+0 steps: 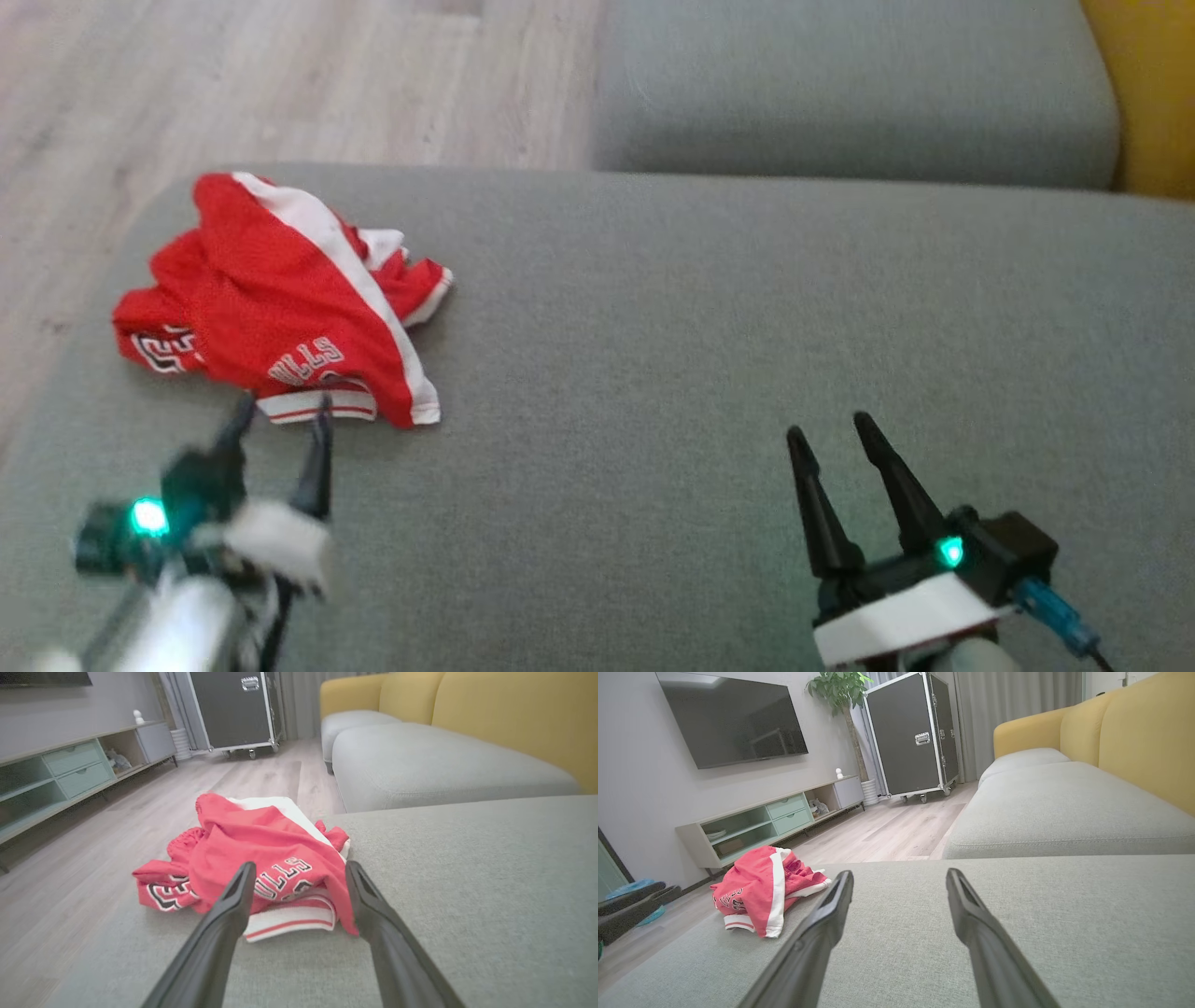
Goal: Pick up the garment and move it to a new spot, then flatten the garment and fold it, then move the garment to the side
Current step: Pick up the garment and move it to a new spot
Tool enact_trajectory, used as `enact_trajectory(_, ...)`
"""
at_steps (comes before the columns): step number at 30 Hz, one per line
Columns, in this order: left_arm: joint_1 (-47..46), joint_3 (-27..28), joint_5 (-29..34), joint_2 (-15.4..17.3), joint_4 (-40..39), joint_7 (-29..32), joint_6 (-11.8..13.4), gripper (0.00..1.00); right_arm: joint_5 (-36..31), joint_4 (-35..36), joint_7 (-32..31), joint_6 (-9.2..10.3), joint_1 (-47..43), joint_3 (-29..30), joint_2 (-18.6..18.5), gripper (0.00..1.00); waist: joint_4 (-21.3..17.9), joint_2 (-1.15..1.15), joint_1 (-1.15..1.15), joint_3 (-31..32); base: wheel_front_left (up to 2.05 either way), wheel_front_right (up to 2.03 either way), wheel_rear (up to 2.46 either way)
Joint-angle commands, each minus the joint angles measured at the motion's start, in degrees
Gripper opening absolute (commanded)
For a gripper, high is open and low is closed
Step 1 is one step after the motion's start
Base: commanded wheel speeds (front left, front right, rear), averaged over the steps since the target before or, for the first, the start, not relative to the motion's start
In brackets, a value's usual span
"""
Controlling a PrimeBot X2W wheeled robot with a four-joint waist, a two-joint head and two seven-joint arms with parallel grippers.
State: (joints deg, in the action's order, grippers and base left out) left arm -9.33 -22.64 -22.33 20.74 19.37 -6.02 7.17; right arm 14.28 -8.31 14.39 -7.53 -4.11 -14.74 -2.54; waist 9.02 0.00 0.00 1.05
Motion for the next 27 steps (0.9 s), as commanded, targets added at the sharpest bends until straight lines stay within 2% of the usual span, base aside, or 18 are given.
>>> enact_trajectory(1,-8.59,1.92,-0.16,3.34,-0.3,4.43,-1.65,1.0,-0.22,2.59,0.61,0.04,5.29,-2.59,-0.33,1.0,-2.22,0.0,0.0,-4.6,0.0,0.0,0.0)
enact_trajectory(4,-15.64,1.21,-0.13,5.68,2.54,10.67,-4.64,1.0,-0.2,3.39,0.61,0.04,7.72,-3.85,-0.33,1.0,-3.46,0.0,0.0,-8.29,0.0,0.0,0.0)
enact_trajectory(5,-15.64,1.21,-0.13,5.68,2.54,10.67,-4.64,1.0,-0.2,3.39,0.61,0.04,7.72,-3.85,-0.33,1.0,-3.46,0.0,0.0,-8.29,0.0,0.0,0.0)
enact_trajectory(9,-24.52,0.62,-0.32,8.6,8.41,18.5,-8.38,1.0,-0.32,3.65,0.61,0.04,10.06,-4.47,-0.33,1.0,-5.41,0.0,0.0,-12.41,0.0,0.0,0.0)
enact_trajectory(12,-30.37,0.87,-0.32,10.46,12.88,21.65,-9.99,1.0,-0.1,3.69,0.61,0.04,11.35,-4.14,-0.33,1.0,-7.03,0.0,0.0,-14.78,0.0,0.0,0.0)
enact_trajectory(21,-39.62,-0.64,0.45,12.31,24.19,27.1,-12.07,1.0,0.05,3.8,0.61,0.04,12.76,-4.03,-0.33,1.0,-9.68,0.0,0.0,-17.21,0.0,0.0,0.0)
enact_trajectory(26,-41.03,-1.35,0.86,12.12,29.03,30.06,-10.76,1.0,-0.04,3.89,0.61,0.04,12.79,-3.98,-0.33,1.0,-9.91,0.0,0.0,-17.27,0.0,0.0,0.0)
enact_trajectory(27,-41.13,-1.36,0.64,11.82,29.7,30.26,-10.75,0.6,-0.05,3.86,0.61,0.04,12.78,-3.93,-0.33,1.0,-9.87,0.0,0.0,-17.23,0.0,0.0,0.0)
